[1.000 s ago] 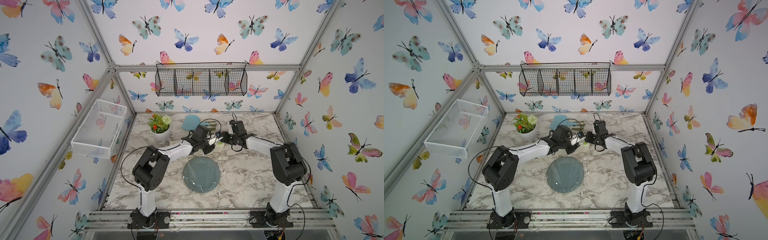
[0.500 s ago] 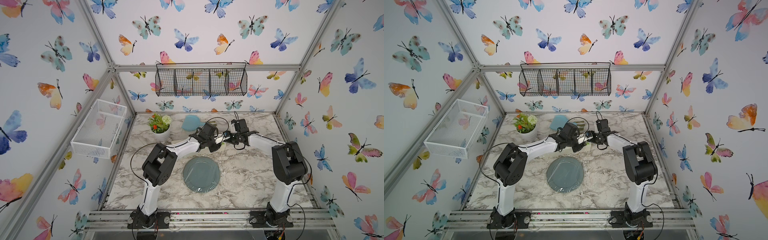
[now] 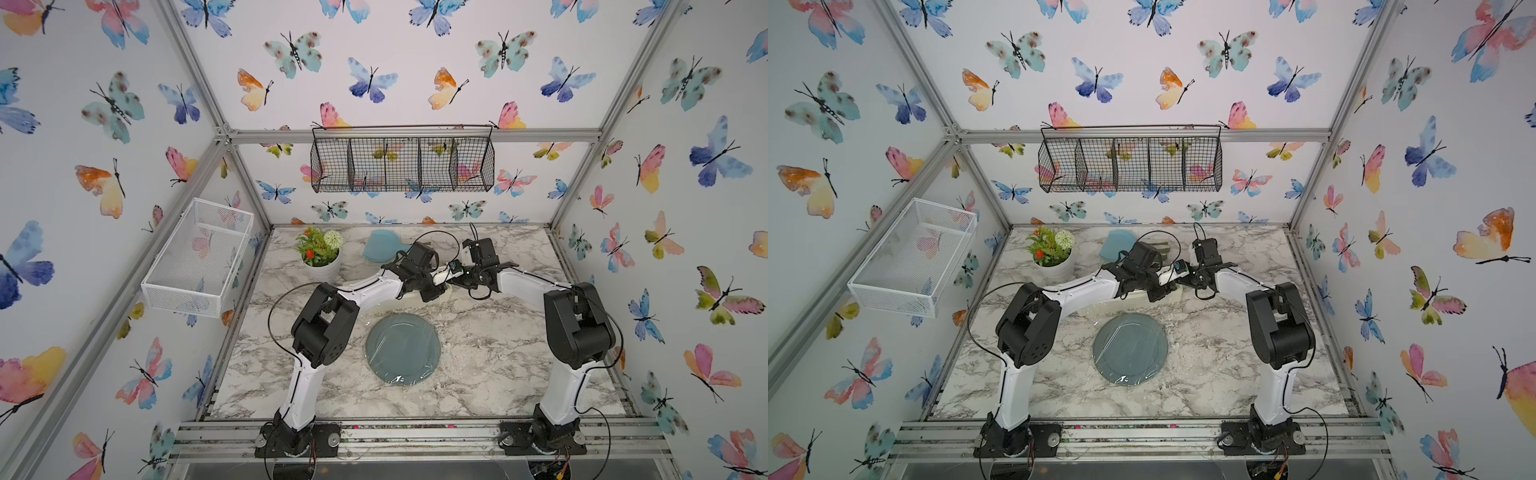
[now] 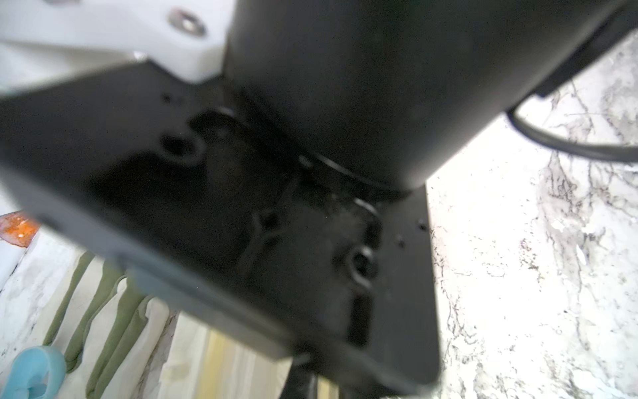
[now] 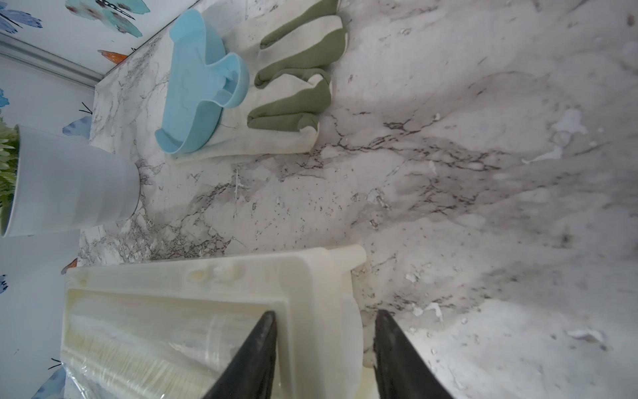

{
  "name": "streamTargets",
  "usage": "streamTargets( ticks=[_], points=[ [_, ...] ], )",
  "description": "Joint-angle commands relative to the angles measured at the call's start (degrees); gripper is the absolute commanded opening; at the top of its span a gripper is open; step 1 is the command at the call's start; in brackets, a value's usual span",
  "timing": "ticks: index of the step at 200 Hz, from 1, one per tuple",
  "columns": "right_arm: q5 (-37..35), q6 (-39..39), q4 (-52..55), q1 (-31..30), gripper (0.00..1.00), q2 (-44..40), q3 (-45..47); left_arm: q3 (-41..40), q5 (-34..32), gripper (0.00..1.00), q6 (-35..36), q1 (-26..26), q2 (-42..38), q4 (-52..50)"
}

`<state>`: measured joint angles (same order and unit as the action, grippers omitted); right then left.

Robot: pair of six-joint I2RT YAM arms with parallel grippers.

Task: Wrap the plate with plastic wrap
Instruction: Tear off the plastic wrap from the plastic wrap cutting box.

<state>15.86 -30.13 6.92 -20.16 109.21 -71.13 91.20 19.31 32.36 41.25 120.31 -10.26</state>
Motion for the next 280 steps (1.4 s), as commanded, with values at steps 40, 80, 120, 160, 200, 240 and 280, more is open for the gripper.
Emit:
streamTargets(
  ticks=[40,80,120,160,200,240,280],
  points=[
    [-4.53,1.21,7.85,1.49,0.46,4.69,2.2,-0.51,3.22,0.22,-0.78,0.23,0.4,-0.33],
    [-3.77,0.95,7.47,1.42,0.45,4.92,2.49,-1.3,4.24,0.22,-2.87,0.21,0.9,2.43],
    [-3.38,0.99,7.24,1.44,0.44,5.18,2.62,-1.2,5.09,0.15,-3.95,0.24,2.18,3.02],
    [-3.33,1.12,7.24,1.43,0.44,5.37,2.83,-1.2,5.02,0.13,-3.68,0.28,2.8,2.32],
    [-3.62,1.2,7.63,1.42,0.44,5.58,2.62,-0.8,3.67,0.05,-1.68,0.28,2.71,-0.2],
    [-4.5,1.46,8.7,1.45,0.44,5.97,2.07,-1.72,1.5,0.0,-0.15,0.06,1.53,-1.33],
    [-5.47,1.55,9.6,1.45,0.44,6.41,1.68,-3.31,0.83,0.0,0.4,-0.43,0.33,-1.79]
  ],
)
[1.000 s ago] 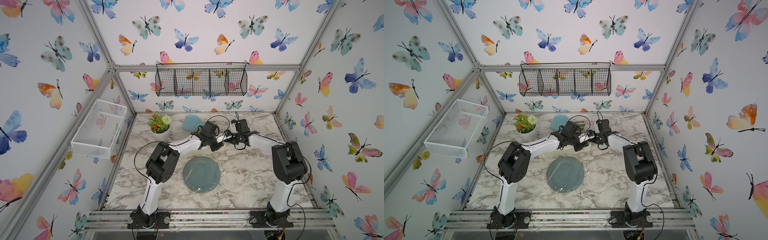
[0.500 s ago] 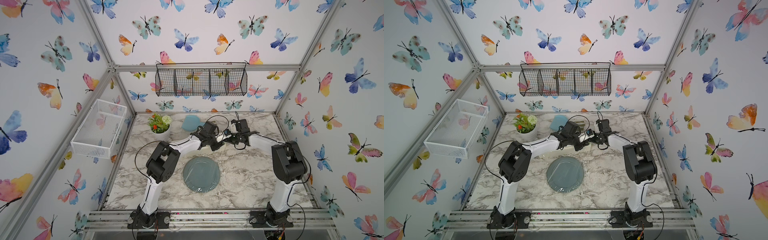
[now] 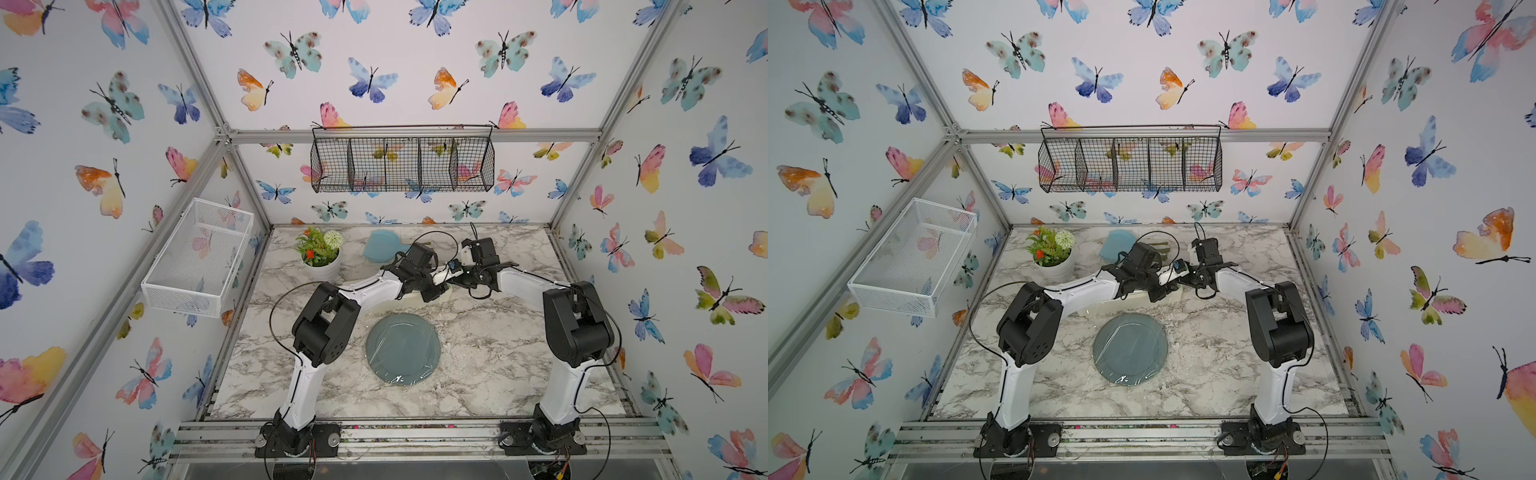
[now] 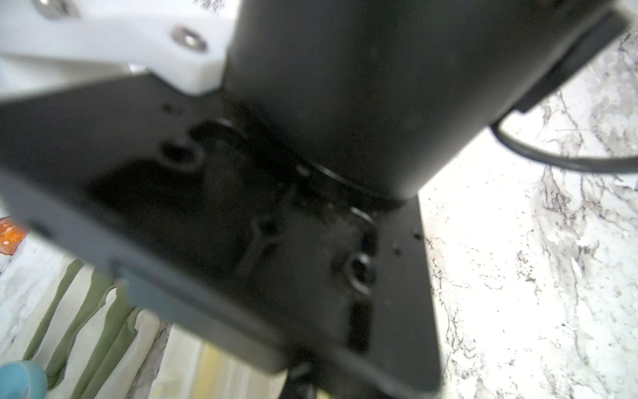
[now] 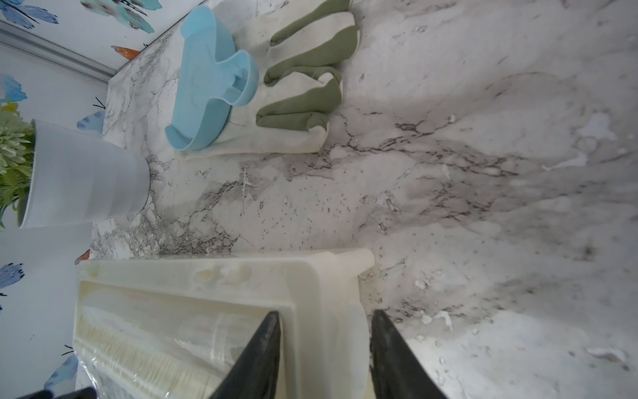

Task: Wrap the plate with plastic wrap
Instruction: Tear off the plastic wrap from the plastic wrap cutting box.

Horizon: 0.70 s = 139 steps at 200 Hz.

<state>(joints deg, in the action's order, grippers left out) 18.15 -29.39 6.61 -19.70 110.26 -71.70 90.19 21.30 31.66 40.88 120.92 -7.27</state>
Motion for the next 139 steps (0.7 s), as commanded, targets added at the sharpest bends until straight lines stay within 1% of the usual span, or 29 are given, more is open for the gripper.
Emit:
streamTargets(
  ticks=[1,74,116,119,139],
  points=[
    [-7.77,0.82,9.91,0.98,0.44,5.37,2.26,-2.39,-1.17,0.0,1.11,-0.08,-0.35,-4.78],
    [-7.78,0.65,9.92,0.99,0.42,6.3,2.09,-9.0,-1.01,0.0,0.59,-2.87,-5.24,-3.09],
    [-8.46,0.6,10.44,1.03,0.4,6.88,2.09,-12.0,-0.99,0.0,0.68,-3.53,-6.15,-2.39],
    [-8.67,0.52,10.64,0.99,0.4,6.97,2.02,-12.24,-1.0,0.0,0.64,-3.53,-7.66,-2.32],
    [-9.0,0.6,11.2,0.98,0.39,7.6,1.57,-14.15,-1.41,0.0,0.6,-3.71,-9.04,-1.38]
  ],
)
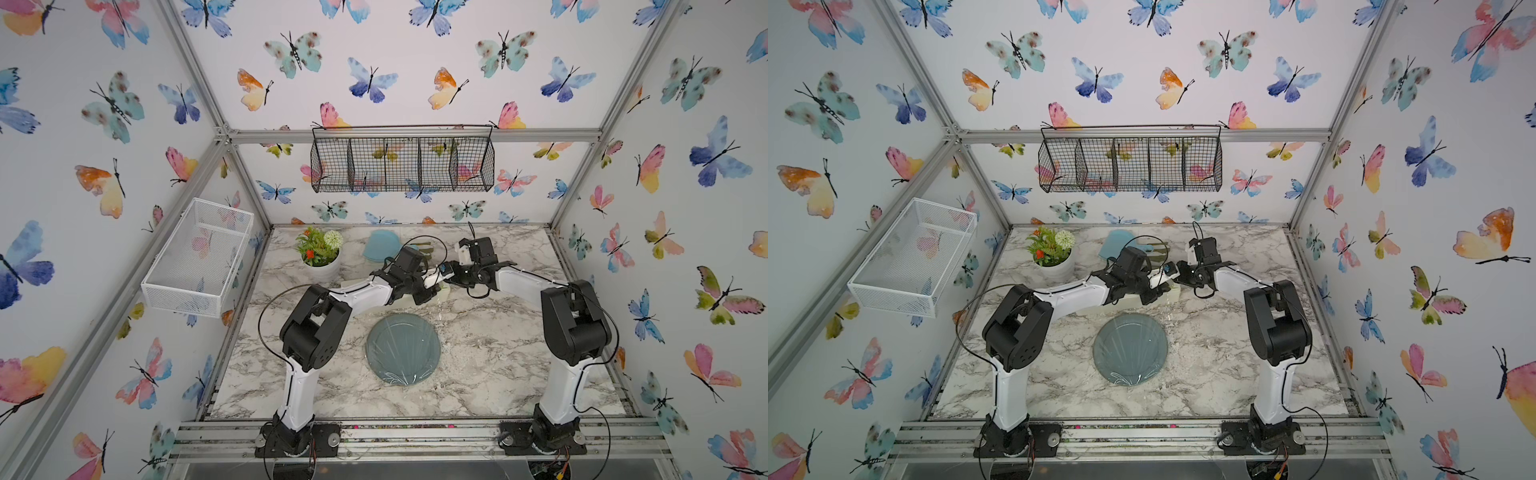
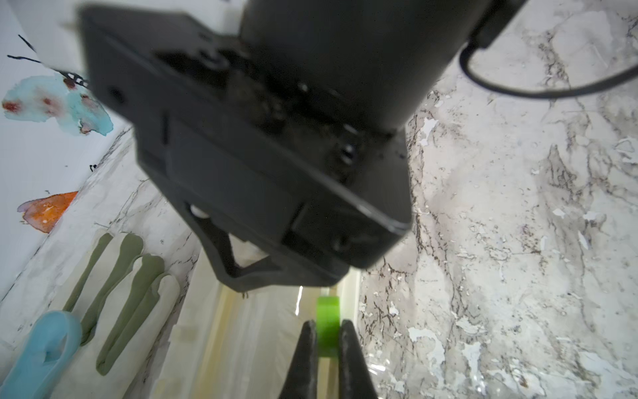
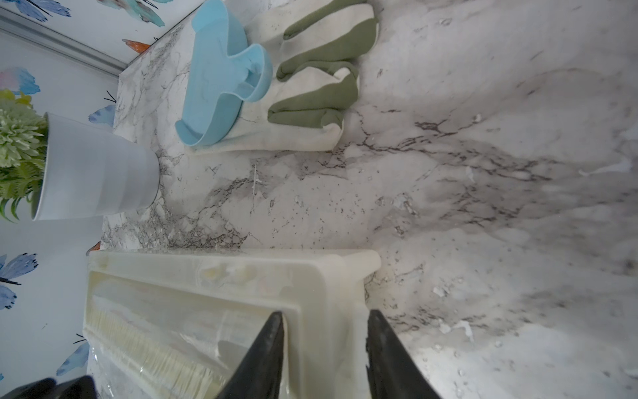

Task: Wrap the plate with plastic wrap
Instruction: Tear off the plastic wrap from the plastic wrap cutting box.

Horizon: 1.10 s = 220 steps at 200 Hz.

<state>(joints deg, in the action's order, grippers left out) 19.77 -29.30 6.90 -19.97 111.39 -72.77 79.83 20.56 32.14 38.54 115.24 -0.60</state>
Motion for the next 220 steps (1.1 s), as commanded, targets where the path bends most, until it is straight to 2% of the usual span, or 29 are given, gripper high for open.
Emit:
streamTargets(
  ticks=[1,87,147,204,220],
  points=[
    [-10.62,0.54,10.89,1.29,0.38,6.51,2.64,-3.88,-0.64,0.0,0.12,-1.37,-3.4,-7.94],
    [-12.22,0.6,11.91,1.24,0.36,7.45,1.67,-8.0,-1.26,0.0,-0.94,-3.07,-7.08,-7.92],
    [-12.15,0.73,11.91,1.31,0.36,7.97,1.45,-14.17,-1.76,0.0,-1.23,-5.79,-11.55,-6.87],
    [-13.25,0.91,12.19,1.3,0.36,7.86,1.83,-16.38,-4.88,0.0,-0.76,-6.2,-13.72,-6.34],
    [-11.18,1.04,10.64,1.28,0.37,6.91,2.56,-16.42,-3.94,0.0,-1.16,-6.29,-13.55,-5.46]
  ],
)
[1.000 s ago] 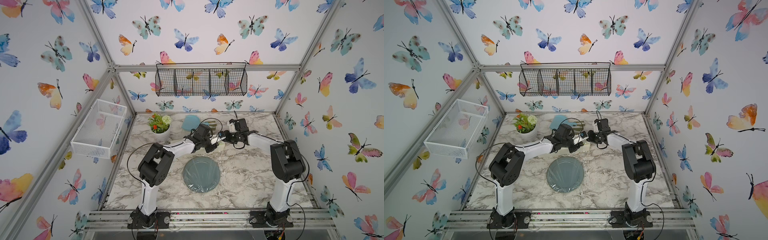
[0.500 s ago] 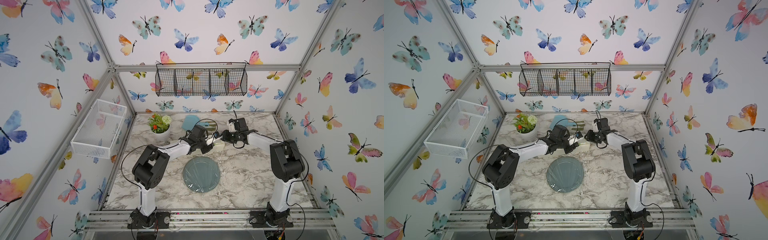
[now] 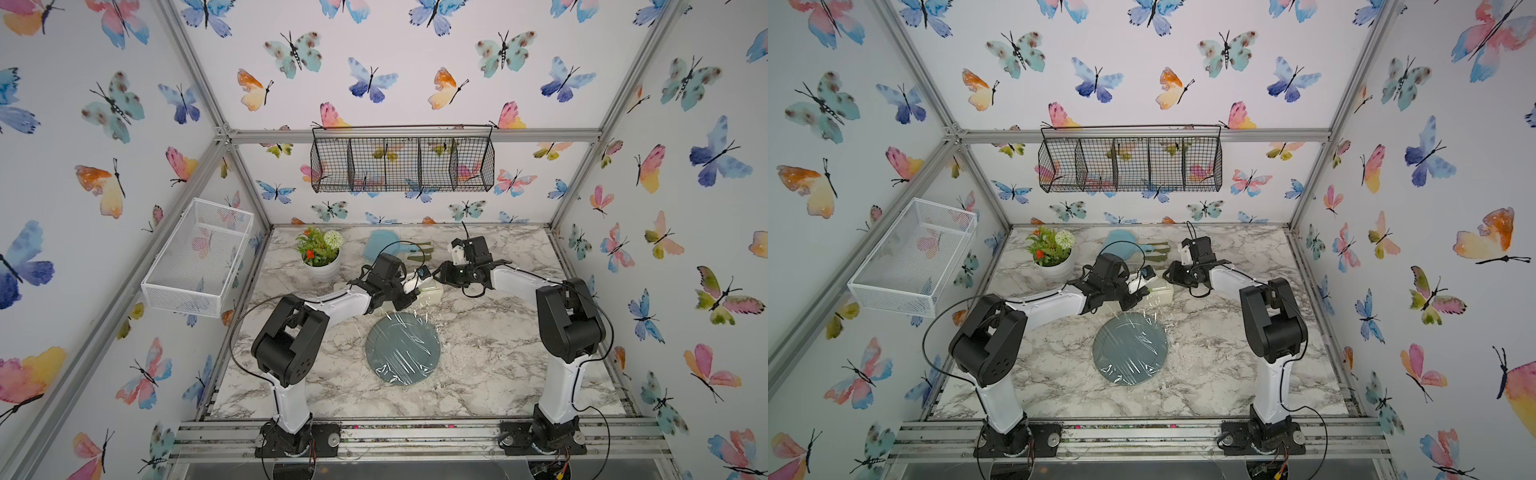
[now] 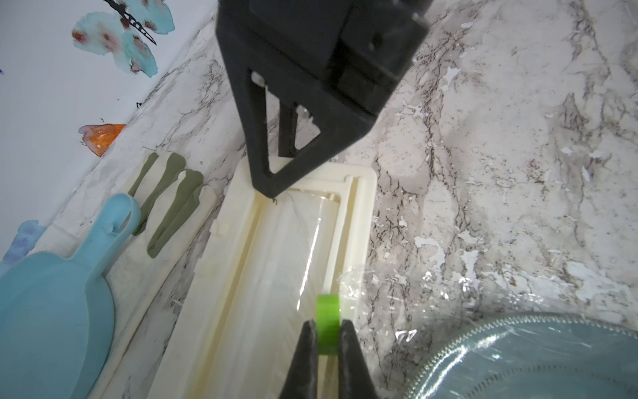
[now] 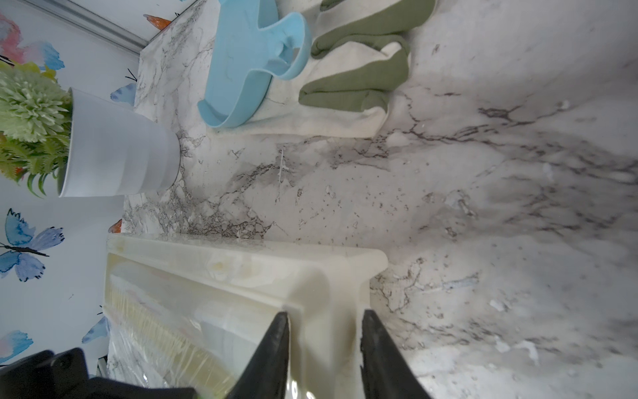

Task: Wrap the plate with plastic wrap
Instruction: Tear off the plastic wrap from the plastic wrap cutting box.

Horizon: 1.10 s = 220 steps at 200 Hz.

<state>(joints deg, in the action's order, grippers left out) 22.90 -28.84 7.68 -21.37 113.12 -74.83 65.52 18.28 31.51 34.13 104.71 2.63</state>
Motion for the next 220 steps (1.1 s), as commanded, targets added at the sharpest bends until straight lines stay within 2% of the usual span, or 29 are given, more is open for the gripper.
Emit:
streamTargets(
  ticks=[1,28,49,73,104,133,160,196,207,220],
  points=[
    [-14.07,0.6,9.57,2.66,0.37,5.05,4.74,-1.95,-1.62,0.0,-0.55,-1.87,-2.93,-8.7],
    [-5.97,0.51,4.4,2.63,0.46,0.83,5.92,2.46,1.14,0.0,-1.88,-1.19,0.47,-11.82],
    [-6.71,2.44,8.93,2.64,0.47,-0.17,2.73,2.54,0.86,0.0,-1.62,-0.04,1.25,-11.47],
    [-6.47,3.09,9.15,2.6,0.51,-2.58,3.87,2.19,1.44,0.0,-2.47,0.04,1.37,-10.22],
    [-5.85,3.01,9.07,2.47,0.51,-4.32,4.7,1.83,1.93,0.0,-2.77,0.49,1.64,-9.75],
    [-6.28,3.18,9.9,1.78,0.45,-5.87,4.48,1.81,2.04,0.0,-3.01,0.5,1.7,-9.56],
    [-6.15,2.89,9.84,1.59,0.45,-8.08,4.9,1.63,2.41,0.0,-3.36,0.59,1.65,-9.28],
    [-4.43,3.34,10.17,1.59,0.53,-9.71,4.8,1.33,2.63,0.0,-3.81,0.93,1.6,-8.76],
    [-4.25,3.56,10.65,1.59,0.61,-9.99,4.92,1.31,2.63,0.0,-3.84,0.94,1.69,-8.46],
    [-3.92,3.38,9.9,1.55,0.65,-10.99,6.05,1.46,2.6,0.0,-3.91,1.07,1.91,-8.35]
  ],
)
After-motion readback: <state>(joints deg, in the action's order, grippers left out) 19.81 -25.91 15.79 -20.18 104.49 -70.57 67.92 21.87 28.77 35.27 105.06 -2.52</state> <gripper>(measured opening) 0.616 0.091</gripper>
